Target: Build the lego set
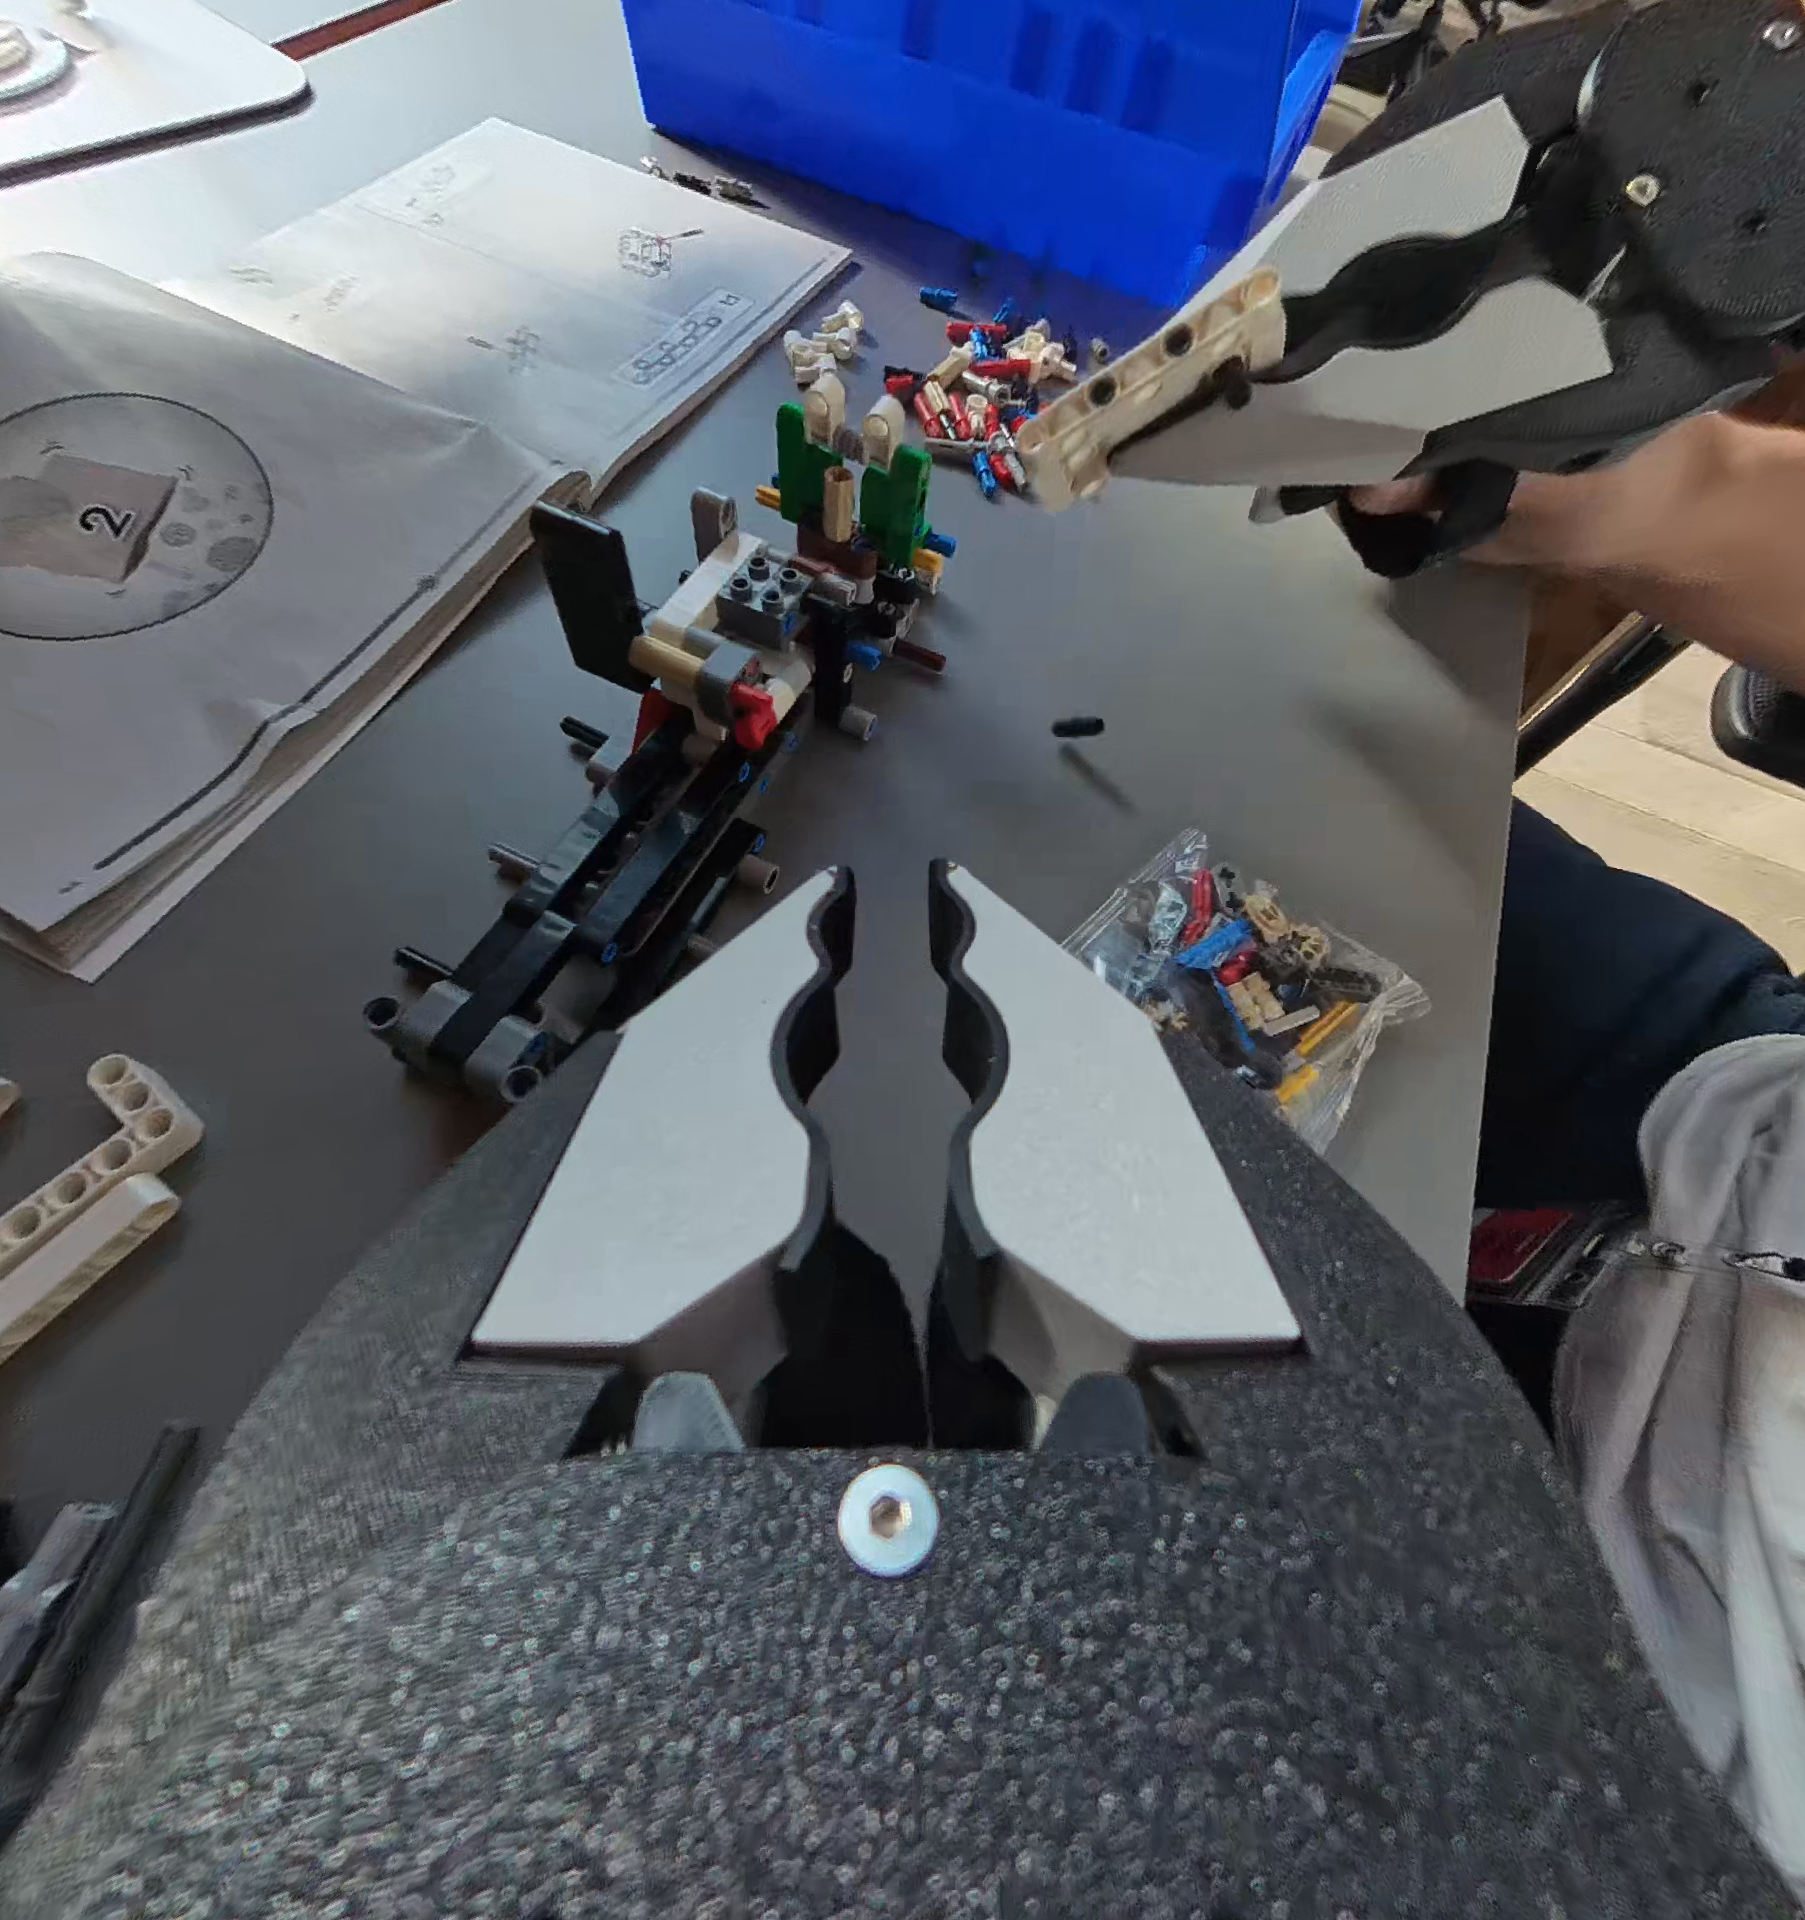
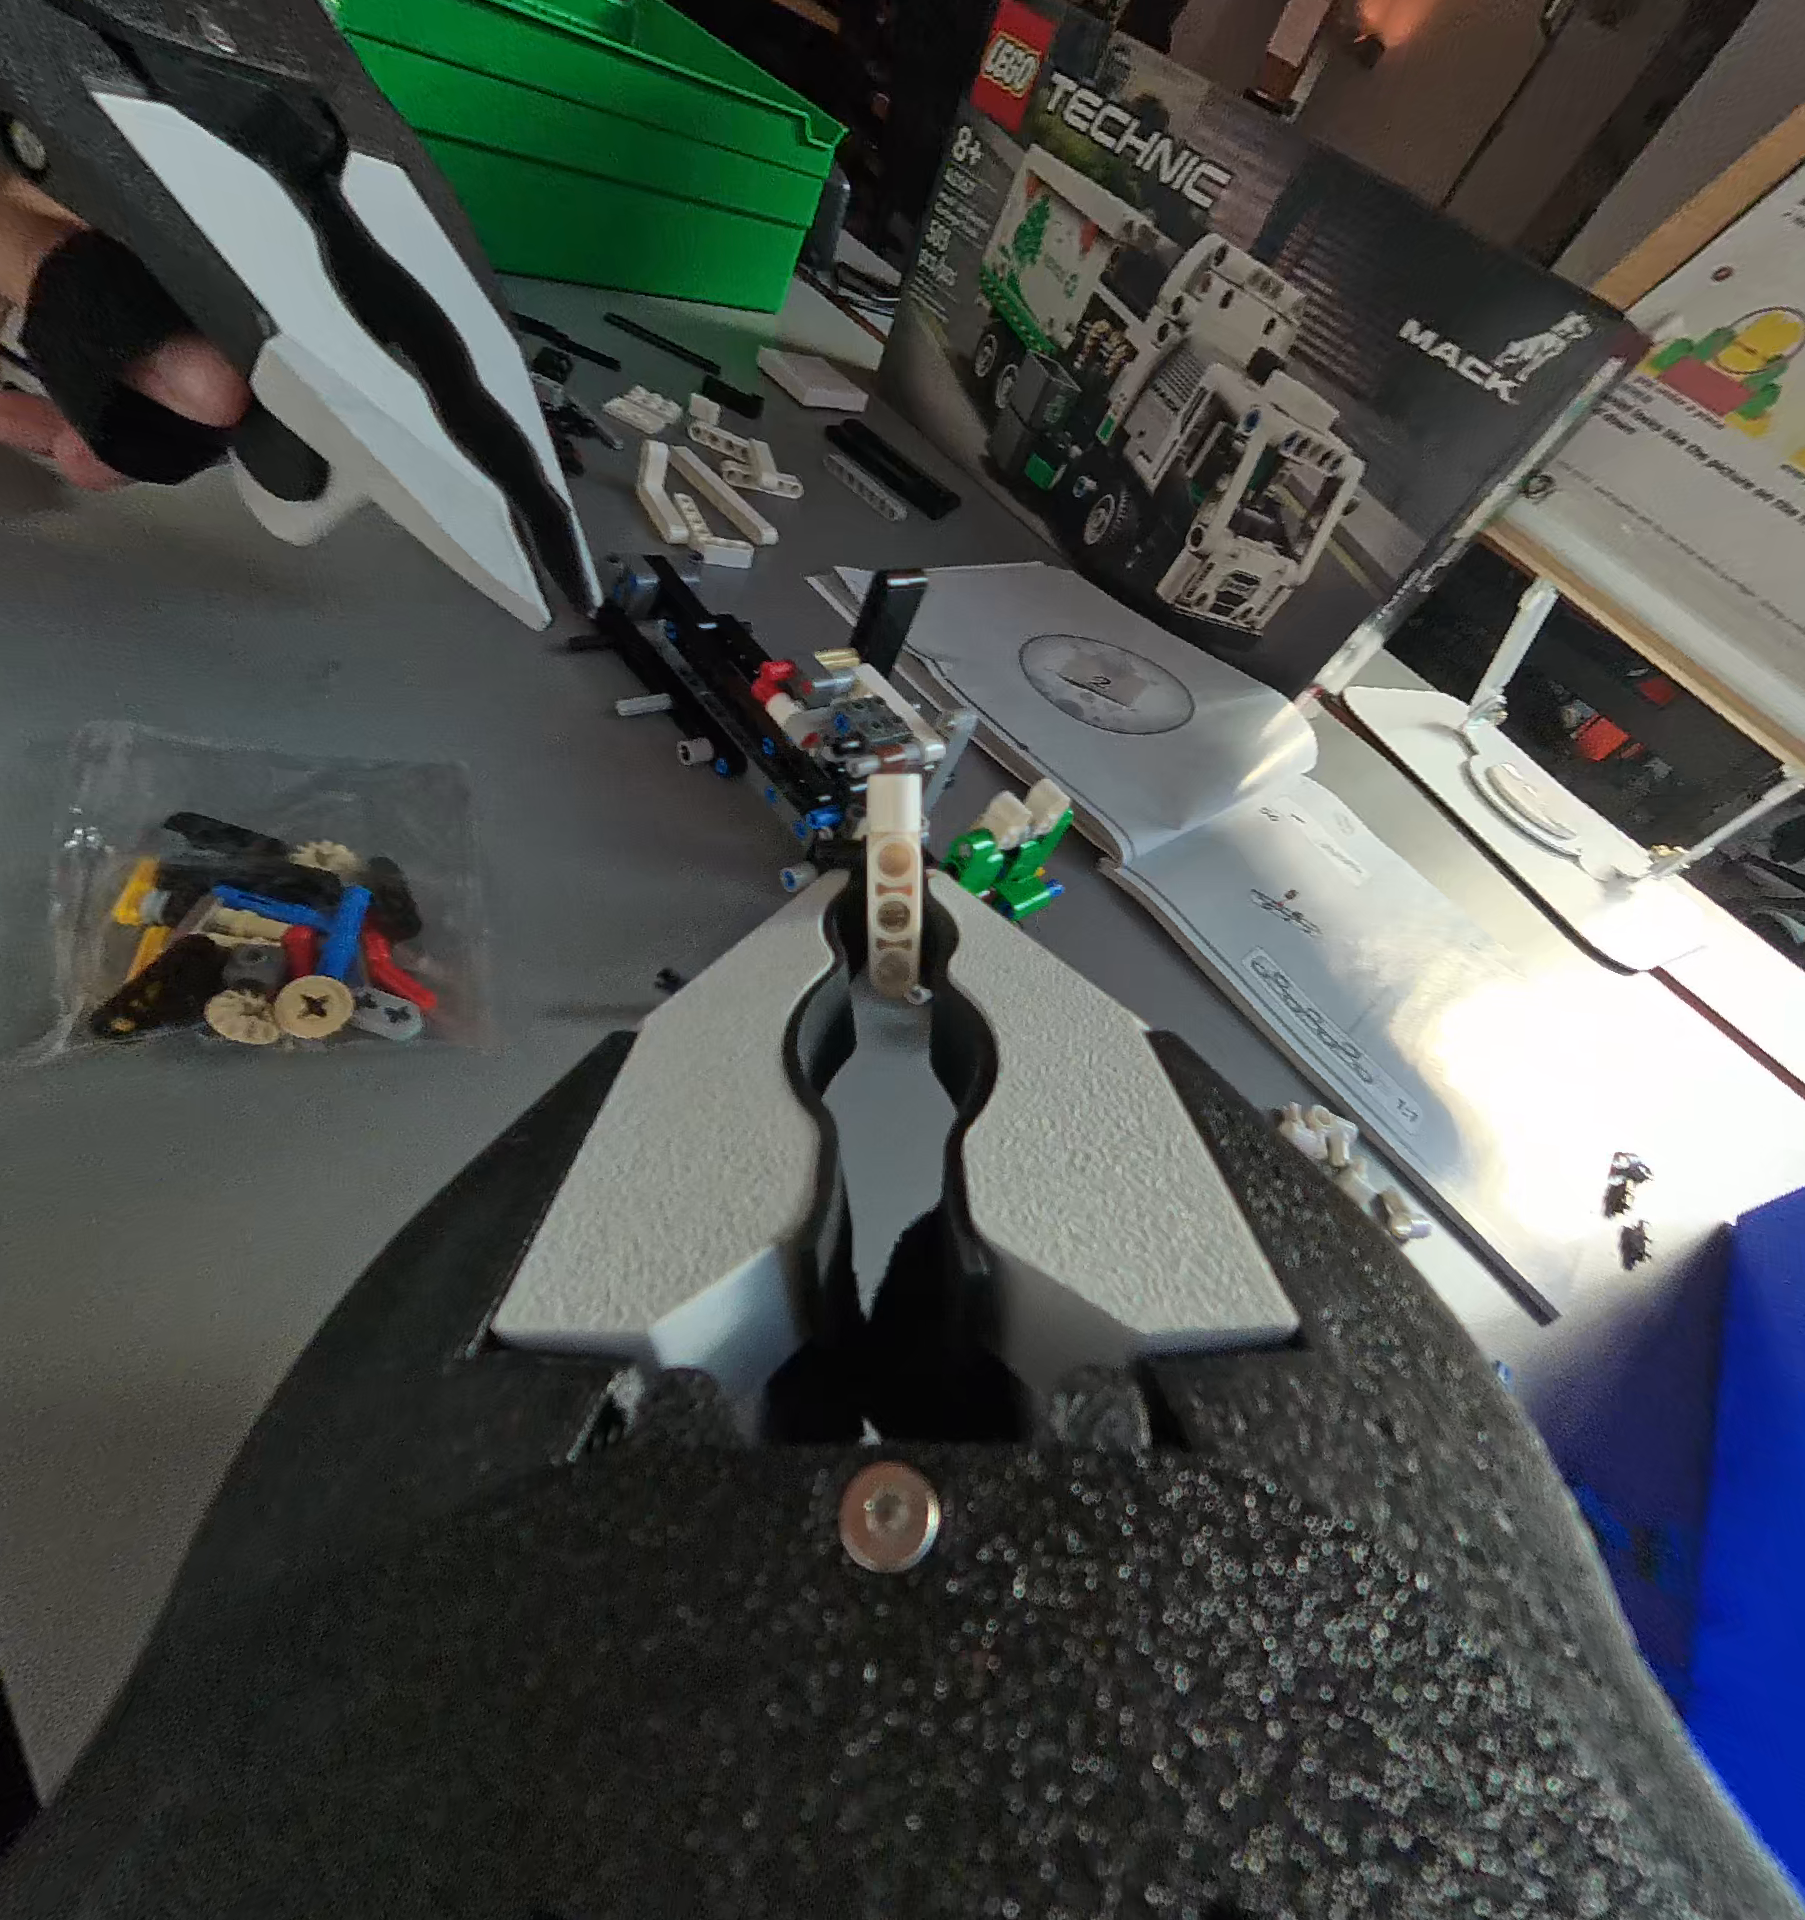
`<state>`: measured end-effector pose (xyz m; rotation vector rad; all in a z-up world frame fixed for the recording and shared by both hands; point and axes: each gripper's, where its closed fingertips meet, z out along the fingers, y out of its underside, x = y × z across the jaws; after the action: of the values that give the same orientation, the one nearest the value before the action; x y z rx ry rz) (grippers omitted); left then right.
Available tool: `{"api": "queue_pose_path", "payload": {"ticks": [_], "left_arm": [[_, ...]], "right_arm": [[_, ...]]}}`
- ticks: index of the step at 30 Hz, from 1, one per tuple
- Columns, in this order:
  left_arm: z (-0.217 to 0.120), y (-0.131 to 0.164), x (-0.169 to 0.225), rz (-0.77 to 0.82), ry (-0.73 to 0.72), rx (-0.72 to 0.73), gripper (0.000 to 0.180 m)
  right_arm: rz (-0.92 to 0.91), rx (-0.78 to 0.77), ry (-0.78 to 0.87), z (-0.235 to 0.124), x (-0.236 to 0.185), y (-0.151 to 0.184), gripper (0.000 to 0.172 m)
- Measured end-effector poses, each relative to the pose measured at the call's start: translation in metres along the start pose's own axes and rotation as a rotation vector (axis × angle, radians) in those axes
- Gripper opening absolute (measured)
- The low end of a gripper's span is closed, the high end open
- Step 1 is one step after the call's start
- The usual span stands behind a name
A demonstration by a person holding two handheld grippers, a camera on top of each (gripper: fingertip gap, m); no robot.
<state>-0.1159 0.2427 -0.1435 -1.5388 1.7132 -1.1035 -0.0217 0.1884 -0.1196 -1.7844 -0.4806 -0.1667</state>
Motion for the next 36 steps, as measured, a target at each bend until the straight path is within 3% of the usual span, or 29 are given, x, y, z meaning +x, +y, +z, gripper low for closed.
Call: {"api": "queue_pose_path", "payload": {"ticks": [3, 8, 14, 19, 25, 33, 36], "left_arm": [[0.017, -0.001, 0.013, 0.008, -0.005, -0.014, 0.020], [0.050, 0.002, 0.056, 0.135, 0.061, -0.092, 0.024], [0.054, 0.004, 0.122, 0.349, 0.206, -0.144, 0.026], [0.055, 0.035, 0.138, 0.525, 0.292, -0.264, 0.020], [0.058, 0.036, 0.128, 0.610, 0.287, -0.289, 0.002], [0.024, 0.006, 0.122, 0.372, 0.288, -0.107, 0.010], [0.005, 0.000, 0.124, 0.207, 0.294, -0.002, 0.017]], "right_arm": [[0.049, 0.005, 0.061, -0.010, 0.026, 0.010, 0.006], [0.152, 0.027, 0.055, -0.016, 0.034, 0.011, 0.006], [0.121, 0.008, 0.046, -0.011, 0.032, 0.015, 0.006], [0.154, 0.027, 0.035, -0.013, 0.034, 0.013, 0.006], [0.189, 0.042, 0.032, -0.014, 0.037, 0.012, 0.006], [0.156, 0.046, 0.025, -0.013, 0.034, 0.011, 0.006], [0.188, 0.092, 0.000, -0.016, 0.035, 0.004, 0.006]]}}
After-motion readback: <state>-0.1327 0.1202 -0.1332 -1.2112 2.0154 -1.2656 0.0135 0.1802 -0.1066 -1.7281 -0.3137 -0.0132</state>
